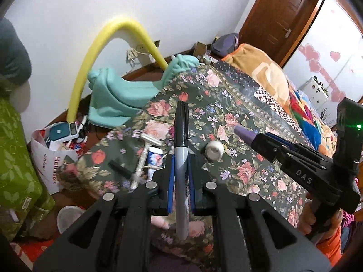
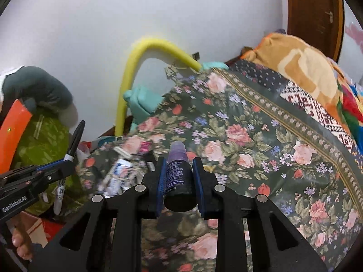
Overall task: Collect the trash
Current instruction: 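Carry the marker and lipstick tube with both tools toward the white cup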
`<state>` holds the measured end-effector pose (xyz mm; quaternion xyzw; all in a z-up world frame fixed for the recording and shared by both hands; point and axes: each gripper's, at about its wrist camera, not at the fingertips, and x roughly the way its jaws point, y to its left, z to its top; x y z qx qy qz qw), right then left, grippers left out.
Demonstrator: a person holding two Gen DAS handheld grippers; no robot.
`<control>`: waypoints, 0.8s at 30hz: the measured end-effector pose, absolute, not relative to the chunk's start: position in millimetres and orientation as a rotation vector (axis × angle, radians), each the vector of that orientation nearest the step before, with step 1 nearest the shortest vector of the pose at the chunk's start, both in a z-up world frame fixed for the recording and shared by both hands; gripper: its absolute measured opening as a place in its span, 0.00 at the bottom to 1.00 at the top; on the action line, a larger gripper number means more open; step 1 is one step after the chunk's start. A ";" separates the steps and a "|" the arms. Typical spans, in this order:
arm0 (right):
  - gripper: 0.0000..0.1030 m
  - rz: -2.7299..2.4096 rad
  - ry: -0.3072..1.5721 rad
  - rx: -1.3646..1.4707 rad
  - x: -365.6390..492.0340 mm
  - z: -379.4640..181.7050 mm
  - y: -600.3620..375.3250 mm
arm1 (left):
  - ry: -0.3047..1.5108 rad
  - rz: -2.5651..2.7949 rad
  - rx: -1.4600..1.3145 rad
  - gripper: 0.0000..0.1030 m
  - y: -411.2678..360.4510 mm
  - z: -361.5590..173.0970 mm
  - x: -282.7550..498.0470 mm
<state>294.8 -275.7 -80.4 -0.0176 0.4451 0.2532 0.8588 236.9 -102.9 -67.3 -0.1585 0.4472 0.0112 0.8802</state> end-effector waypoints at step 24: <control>0.21 0.809 0.910 -0.163 162.3 -59.4 -105.9 | 0.903 0.249 -0.349 0.10 32.7 -71.7 82.4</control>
